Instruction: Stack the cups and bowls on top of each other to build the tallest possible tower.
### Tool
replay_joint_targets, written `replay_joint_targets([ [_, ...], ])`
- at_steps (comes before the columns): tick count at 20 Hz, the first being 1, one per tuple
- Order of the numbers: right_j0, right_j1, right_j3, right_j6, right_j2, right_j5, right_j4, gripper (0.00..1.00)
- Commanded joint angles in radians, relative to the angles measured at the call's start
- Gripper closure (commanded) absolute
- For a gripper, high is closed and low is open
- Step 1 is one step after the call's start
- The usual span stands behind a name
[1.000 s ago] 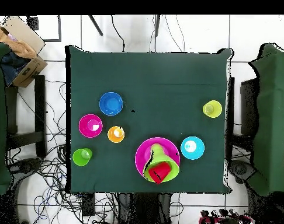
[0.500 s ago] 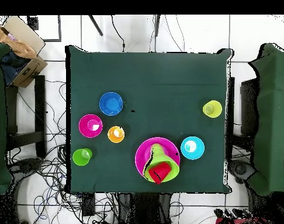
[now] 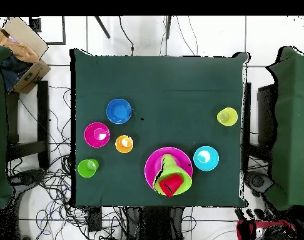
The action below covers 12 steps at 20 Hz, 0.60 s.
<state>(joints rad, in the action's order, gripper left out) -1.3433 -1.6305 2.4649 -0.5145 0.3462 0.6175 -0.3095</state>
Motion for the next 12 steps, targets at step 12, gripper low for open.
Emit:
replay_joint_targets([
  [12,-0.036,0.233,0.262,0.322,0.183,-0.316,-0.237,0.00],
])
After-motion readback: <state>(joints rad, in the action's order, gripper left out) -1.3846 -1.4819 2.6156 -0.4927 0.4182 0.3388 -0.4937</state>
